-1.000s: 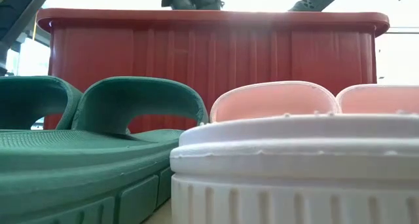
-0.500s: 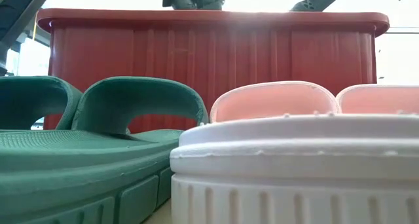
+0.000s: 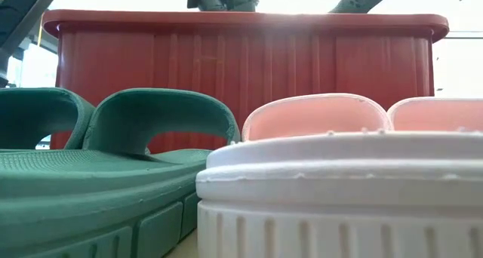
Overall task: Pick and place slides into bin
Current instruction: Put the black slide into the red bin, then put the pink slide into the red bin
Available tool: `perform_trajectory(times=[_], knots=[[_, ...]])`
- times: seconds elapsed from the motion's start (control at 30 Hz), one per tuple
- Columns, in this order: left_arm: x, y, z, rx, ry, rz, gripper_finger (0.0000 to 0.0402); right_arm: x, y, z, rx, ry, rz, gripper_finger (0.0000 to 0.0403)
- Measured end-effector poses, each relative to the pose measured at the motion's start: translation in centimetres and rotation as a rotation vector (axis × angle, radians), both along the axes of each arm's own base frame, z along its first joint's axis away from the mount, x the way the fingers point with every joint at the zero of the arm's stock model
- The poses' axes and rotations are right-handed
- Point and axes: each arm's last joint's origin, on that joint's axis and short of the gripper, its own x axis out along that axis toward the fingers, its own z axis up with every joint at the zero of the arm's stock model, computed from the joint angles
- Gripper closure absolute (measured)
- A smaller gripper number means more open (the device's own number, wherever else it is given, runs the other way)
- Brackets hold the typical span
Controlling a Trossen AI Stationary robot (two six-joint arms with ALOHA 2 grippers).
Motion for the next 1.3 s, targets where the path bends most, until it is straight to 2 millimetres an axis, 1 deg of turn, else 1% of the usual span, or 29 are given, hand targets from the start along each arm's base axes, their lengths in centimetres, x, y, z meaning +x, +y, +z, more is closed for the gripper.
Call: perform_trajectory(times=[0.2,0.37,0.47,0.6,0.73,0.97,1.17,1.3], knots=[[0.0,-0.1,0.1,-0.039,-0.023,-0.024,0.0401,0.5,-0.3,2.3,0.008,-0.04,-0.01,0.0228],[0.0,-0.1,0.1,-0.04,-0.023,-0.024,0.0401,0.5,-0.2,2.4,0.015,-0.035,0.004,0.0228],[0.0,-0.1,0.1,-0.04,-0.022,-0.025,0.0401,0.3,0.0,2.5,0.069,-0.052,0.017,0.0228],[-0.4,-0.4,0.4,-0.04,-0.015,-0.041,0.0401,0.0,1.1,4.0,0.161,-0.164,0.015,0.0229],[-1.4,-1.1,2.5,-0.048,-0.087,-0.076,0.0401,-0.9,2.6,6.3,0.186,-0.266,0.007,0.0233],[-3.4,-2.8,6.8,-0.039,-0.239,-0.126,0.0401,-3.3,5.3,10.9,0.239,-0.493,0.003,0.0242],[-4.2,-5.0,9.6,-0.01,-0.348,-0.143,0.0401,-5.4,7.4,14.0,0.392,-0.717,-0.023,0.0242],[-4.0,-6.9,11.0,-0.004,-0.425,-0.171,0.0401,-6.5,8.7,15.6,0.55,-0.834,-0.006,0.0242]])
